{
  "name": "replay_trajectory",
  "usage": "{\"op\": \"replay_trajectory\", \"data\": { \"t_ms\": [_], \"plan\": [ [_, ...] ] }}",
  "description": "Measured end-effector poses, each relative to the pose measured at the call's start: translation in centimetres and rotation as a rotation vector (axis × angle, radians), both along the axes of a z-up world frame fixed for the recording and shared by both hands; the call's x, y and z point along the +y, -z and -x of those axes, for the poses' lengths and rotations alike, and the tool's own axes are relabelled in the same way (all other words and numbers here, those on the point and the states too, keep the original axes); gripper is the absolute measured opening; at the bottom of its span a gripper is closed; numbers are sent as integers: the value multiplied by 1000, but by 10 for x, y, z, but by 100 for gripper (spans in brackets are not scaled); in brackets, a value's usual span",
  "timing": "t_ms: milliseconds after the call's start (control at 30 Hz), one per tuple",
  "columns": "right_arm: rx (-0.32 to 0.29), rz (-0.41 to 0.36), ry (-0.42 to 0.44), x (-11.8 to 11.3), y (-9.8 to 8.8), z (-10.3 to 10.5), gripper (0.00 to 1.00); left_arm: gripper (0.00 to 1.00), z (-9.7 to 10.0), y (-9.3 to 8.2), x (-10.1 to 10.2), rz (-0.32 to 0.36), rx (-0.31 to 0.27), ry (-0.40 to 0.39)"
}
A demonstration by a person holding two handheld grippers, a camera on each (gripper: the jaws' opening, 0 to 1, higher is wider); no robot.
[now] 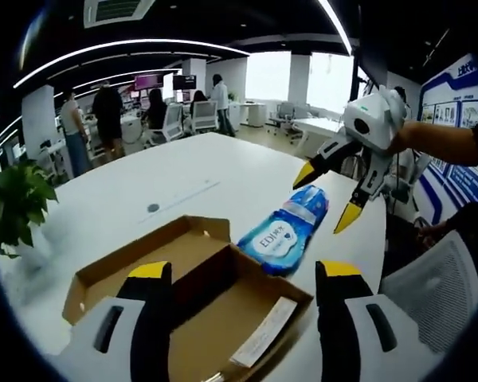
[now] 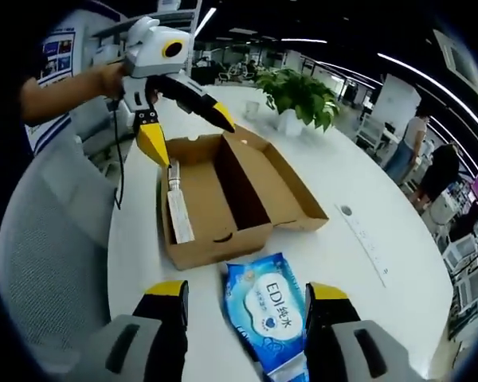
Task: Operate the shoe box by opening the lid, removing the specified soft item, and placing it in the target area until the item is outside and the box remains undamaged.
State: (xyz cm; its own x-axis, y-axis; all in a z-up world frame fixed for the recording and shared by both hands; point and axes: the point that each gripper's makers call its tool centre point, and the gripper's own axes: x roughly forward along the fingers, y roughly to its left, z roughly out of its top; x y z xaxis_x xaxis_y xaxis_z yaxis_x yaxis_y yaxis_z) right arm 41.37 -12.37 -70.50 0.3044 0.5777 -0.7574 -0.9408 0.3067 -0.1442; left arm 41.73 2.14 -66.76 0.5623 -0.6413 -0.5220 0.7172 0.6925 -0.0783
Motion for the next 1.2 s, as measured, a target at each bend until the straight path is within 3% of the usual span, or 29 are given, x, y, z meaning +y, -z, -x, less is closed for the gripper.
{"op": "replay_trajectory", "data": {
  "t_ms": [200, 567, 1200],
  "plan": [
    [17, -2, -87, 30, 9, 8, 58, 79, 15, 7, 37, -3, 2, -56],
    [32, -5, -173, 67, 24, 11, 56, 87, 44, 17, 89, 4, 5, -140],
    [104, 42, -345, 117, 62, 15, 54, 89, 87, -5, 144, 66, -50, -253]
  ]
}}
